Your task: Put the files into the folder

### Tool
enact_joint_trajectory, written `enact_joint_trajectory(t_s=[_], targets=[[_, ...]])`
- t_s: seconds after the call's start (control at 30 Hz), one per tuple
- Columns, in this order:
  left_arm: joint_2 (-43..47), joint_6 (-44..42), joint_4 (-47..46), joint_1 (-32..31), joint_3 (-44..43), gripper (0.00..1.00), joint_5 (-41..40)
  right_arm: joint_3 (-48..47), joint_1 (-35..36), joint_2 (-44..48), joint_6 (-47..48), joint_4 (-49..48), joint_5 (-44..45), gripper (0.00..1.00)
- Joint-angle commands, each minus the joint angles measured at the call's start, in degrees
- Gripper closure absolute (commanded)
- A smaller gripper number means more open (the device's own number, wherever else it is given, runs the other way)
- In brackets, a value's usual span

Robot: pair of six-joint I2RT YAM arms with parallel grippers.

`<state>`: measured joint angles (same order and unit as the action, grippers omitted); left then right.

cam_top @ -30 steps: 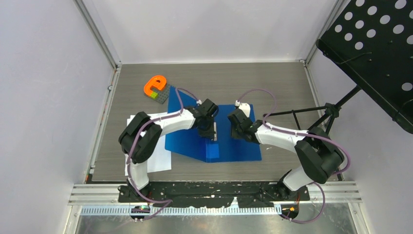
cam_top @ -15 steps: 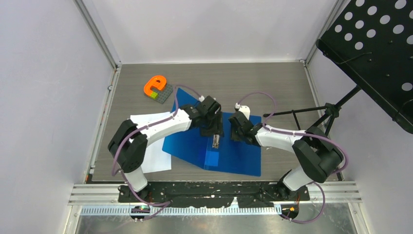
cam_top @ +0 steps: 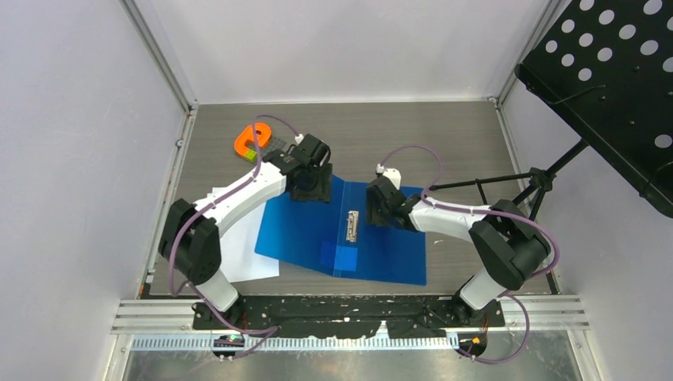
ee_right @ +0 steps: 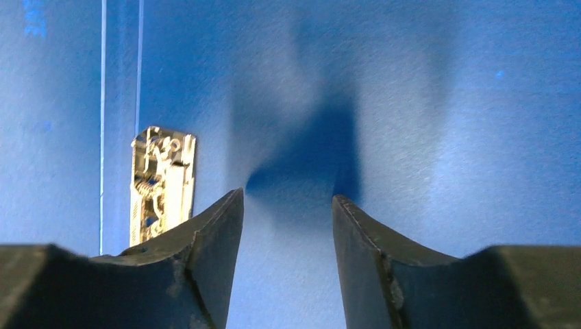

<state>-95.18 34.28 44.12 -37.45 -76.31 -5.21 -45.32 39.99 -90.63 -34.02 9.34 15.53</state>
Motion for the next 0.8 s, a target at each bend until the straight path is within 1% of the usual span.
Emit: enact_joint_trajectory(t_s=[0.0,0.07,0.17,0.23,0.47,0.5,0.57,0.6,0.73,0.77], targets=[[4.0,-2.8,0.9,0.3,0.6,0.38,2.6,-4.0,3.3,3.4,-0.3,4.8,1.5,0.40],[4.4,-1.4,-0.2,0.3,1.8,0.39,4.2,-5.5,5.3,3.5,-0.8,5.5,2.1,0.36],[4.9,0.3,-2.0,0.3,4.0,0.39,4.9,-7.7,9.3,2.9,-1.9,6.5,3.6,0.28],[4.9,0.5,-2.4,0.3,4.4,0.40,6.8,-8.3,11.3,1.7,-2.6,6.6,4.9,0.26],[4.7,1.4,-3.0,0.3,4.7,0.40,7.4,-11.7,15.5,-4.3,-3.3,9.1,7.1,0.26],[4.8,1.7,-3.3,0.4,4.9,0.40,7.4,-12.0,15.7,-5.2,-3.2,9.5,7.7,0.27],[4.8,2.8,-4.2,0.8,5.7,0.41,8.3,-11.4,15.9,-6.0,-2.9,9.3,8.1,0.36],[4.7,3.6,-4.8,1.1,6.3,0.42,8.9,-11.1,15.9,-6.1,-2.6,9.1,8.3,0.42],[5.2,8.5,-8.6,2.4,10.2,0.45,12.3,-6.9,16.0,-5.5,0.7,5.7,8.9,0.52],[5.5,9.9,-9.6,2.6,11.1,0.46,12.5,-6.3,15.9,-5.2,2.5,4.0,9.4,0.53]])
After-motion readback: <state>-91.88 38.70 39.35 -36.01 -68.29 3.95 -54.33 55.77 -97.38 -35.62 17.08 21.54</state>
